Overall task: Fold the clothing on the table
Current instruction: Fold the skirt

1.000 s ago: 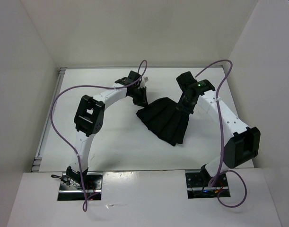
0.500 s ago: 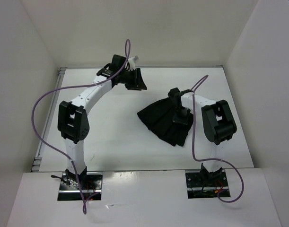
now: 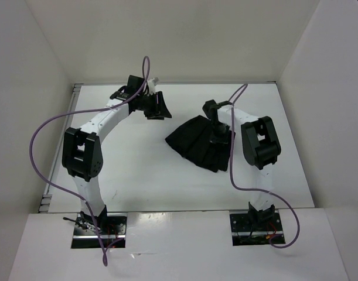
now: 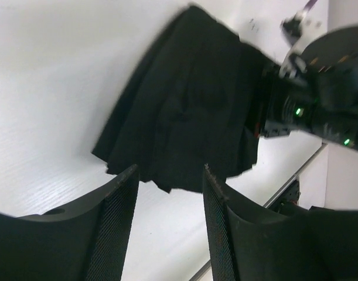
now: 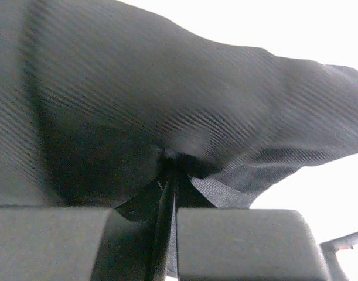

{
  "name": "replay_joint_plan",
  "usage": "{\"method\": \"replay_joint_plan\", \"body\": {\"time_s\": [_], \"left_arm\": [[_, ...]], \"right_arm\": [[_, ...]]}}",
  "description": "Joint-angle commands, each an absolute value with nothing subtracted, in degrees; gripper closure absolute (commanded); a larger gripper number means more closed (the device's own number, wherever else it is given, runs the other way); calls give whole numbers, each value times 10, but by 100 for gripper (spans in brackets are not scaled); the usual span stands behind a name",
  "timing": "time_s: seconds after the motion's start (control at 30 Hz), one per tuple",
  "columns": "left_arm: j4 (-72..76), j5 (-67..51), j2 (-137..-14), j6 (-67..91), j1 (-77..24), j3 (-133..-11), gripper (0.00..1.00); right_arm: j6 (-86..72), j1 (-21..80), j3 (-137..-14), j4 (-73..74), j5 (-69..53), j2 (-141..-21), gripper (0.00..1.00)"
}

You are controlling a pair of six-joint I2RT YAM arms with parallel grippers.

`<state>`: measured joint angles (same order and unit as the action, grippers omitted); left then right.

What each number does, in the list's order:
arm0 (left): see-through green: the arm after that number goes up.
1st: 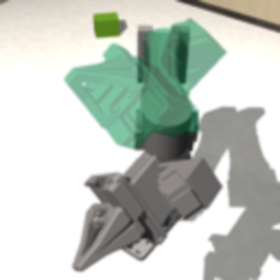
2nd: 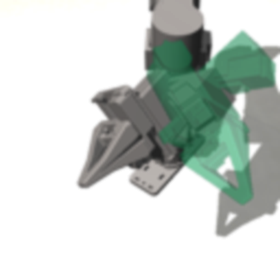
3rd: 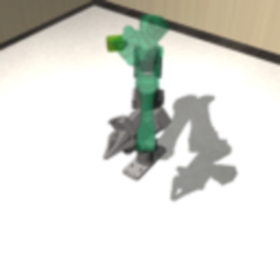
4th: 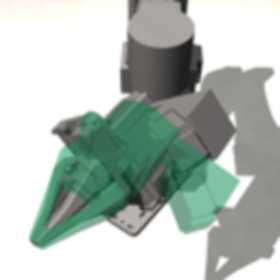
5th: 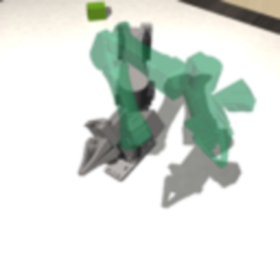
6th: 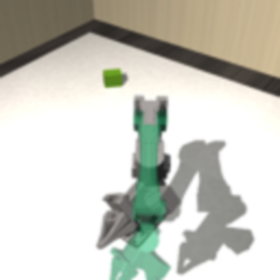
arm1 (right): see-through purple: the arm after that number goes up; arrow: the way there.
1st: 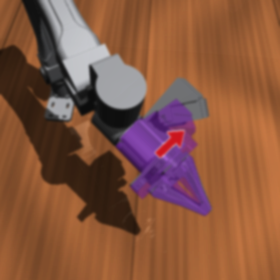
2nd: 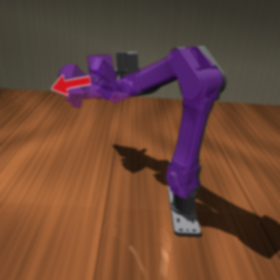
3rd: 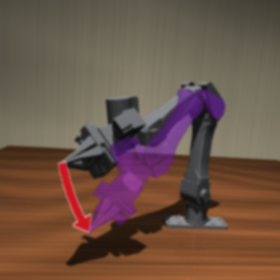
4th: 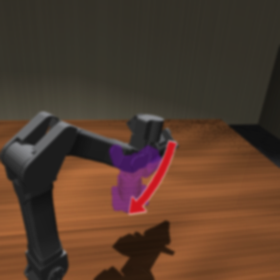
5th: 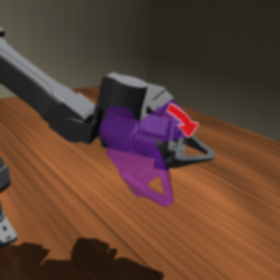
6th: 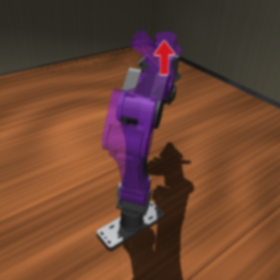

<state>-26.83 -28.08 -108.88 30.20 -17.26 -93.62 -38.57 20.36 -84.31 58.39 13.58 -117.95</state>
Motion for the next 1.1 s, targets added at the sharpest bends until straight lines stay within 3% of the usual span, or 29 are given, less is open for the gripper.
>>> {"method": "replay_joint_plan", "body": {"time_s": [0.0, 0.2, 0.37, 0.4, 0.5, 0.53, 0.63, 1.07], "left_arm": [[-250, -291, -1058, 301, -168, -920, 45], [-250, -269, -1047, 294, -163, -884, 36], [-221, -238, -1003, 289, -163, -815, 30], [-221, -229, -984, 289, -163, -802, 29], [-221, -198, -953, 289, -163, -760, 29], [-221, -185, -948, 289, -163, -752, 29], [-226, -173, -930, 284, -163, -726, 29], [-226, -172, -913, 272, -163, -688, 28]], "right_arm": [[-379, 200, -891, 447, 150, -1232, 95], [-379, 200, -871, 467, 163, -1107, 95], [-403, 186, -767, 461, 194, -899, 80], [-403, 170, -748, 441, 194, -870, 69], [-409, 116, -673, 416, 166, -779, 52], [-409, 101, -645, 411, 155, -765, 41], [-409, 60, -605, 393, 106, -728, 31], [-403, 34, -576, 393, 77, -714, 27]]}}
